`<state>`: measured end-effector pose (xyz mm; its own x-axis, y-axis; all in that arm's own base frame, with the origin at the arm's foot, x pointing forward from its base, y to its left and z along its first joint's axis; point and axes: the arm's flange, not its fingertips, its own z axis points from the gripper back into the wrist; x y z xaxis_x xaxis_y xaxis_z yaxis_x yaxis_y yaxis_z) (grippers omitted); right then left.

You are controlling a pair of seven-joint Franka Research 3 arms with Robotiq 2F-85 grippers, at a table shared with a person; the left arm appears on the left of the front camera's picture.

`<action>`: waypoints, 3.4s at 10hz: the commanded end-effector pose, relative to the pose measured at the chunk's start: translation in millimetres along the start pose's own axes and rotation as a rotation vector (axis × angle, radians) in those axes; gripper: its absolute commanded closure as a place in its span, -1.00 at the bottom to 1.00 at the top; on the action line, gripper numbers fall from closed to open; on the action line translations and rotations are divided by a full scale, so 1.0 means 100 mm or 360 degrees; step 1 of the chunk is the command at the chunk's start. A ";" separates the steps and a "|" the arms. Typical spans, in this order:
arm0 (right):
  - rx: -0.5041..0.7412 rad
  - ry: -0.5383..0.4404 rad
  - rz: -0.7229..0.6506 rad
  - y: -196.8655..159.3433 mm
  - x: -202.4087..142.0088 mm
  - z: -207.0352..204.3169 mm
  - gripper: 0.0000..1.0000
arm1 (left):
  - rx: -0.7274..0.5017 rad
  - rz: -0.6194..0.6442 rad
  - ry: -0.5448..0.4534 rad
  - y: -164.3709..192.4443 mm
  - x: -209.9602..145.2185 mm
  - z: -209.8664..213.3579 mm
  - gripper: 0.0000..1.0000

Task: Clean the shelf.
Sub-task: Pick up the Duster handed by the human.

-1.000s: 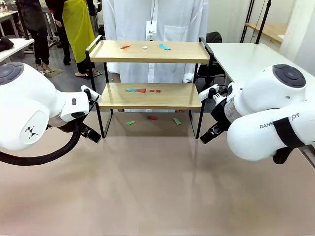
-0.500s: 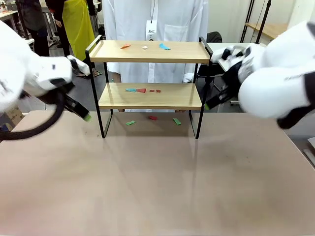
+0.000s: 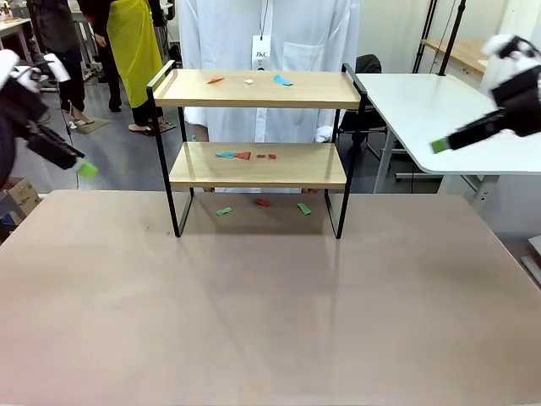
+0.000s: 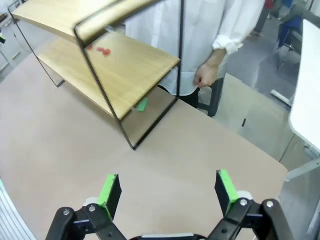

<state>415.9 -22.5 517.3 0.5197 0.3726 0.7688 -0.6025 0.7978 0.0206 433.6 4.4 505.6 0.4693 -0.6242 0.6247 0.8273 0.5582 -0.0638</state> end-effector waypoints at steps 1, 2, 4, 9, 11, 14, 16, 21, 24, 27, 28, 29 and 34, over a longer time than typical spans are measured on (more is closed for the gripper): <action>0.0108 -0.0060 0.0057 -0.54 -0.22 -0.05 -1.00 | -0.0162 -0.0184 -0.0075 0.40 -0.29 0.03 -1.00; 0.0121 -0.0090 0.0089 -0.78 -0.39 -0.03 -1.00 | -0.0207 -0.0244 -0.0156 0.56 -0.46 0.05 -1.00; 0.0169 -0.0123 0.0126 -1.05 -0.68 -0.06 -1.00 | -0.0136 -0.0157 -0.0169 0.72 -0.66 0.02 -1.00; 0.0115 -0.0099 0.0100 -0.99 -0.80 0.08 -1.00 | -0.0138 -0.0169 -0.0187 0.69 -0.80 0.06 -1.00; 0.0118 -0.0091 0.0082 -0.97 -0.84 0.03 -1.00 | -0.0122 -0.0136 -0.0157 0.70 -0.79 0.05 -1.00; 0.0221 -0.0223 0.0157 -1.46 -0.95 -0.03 -1.00 | -0.0078 -0.0146 -0.0393 1.09 -1.07 0.08 -1.00; 0.0288 -0.0323 0.0226 -1.74 -1.01 -0.07 -1.00 | -0.0226 -0.0183 -0.0469 1.26 -1.23 0.03 -1.00; 0.0449 -0.0485 0.0119 -2.35 -1.18 -0.04 -1.00 | -0.0129 -0.0318 -0.0754 1.62 -1.43 0.19 -1.00; 0.0424 -0.0580 0.0108 -2.42 -1.21 0.04 -1.00 | -0.0145 -0.0312 -0.0825 1.71 -1.49 0.28 -1.00; 0.0410 -0.0655 0.0129 -2.40 -1.18 0.07 -1.00 | -0.0133 -0.0322 -0.0886 1.74 -1.53 0.33 -1.00; 0.0411 -0.0665 0.0132 -2.40 -1.18 0.08 -1.00 | -0.0147 -0.0319 -0.0905 1.74 -1.53 0.33 -1.00; 0.0409 -0.0677 0.0131 -2.40 -1.16 0.08 -1.00 | -0.0160 -0.0312 -0.0920 1.76 -1.53 0.34 -1.00; 0.0419 -0.0613 0.0086 -2.44 -1.17 0.08 -1.00 | -0.0162 -0.0274 -0.0865 1.70 -1.53 0.33 -1.00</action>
<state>496.8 -265.8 426.1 0.2537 0.1668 0.9528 -0.7800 0.6178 0.0995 493.1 213.2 425.3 0.1207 -0.3112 0.9427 0.9143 0.4048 0.0165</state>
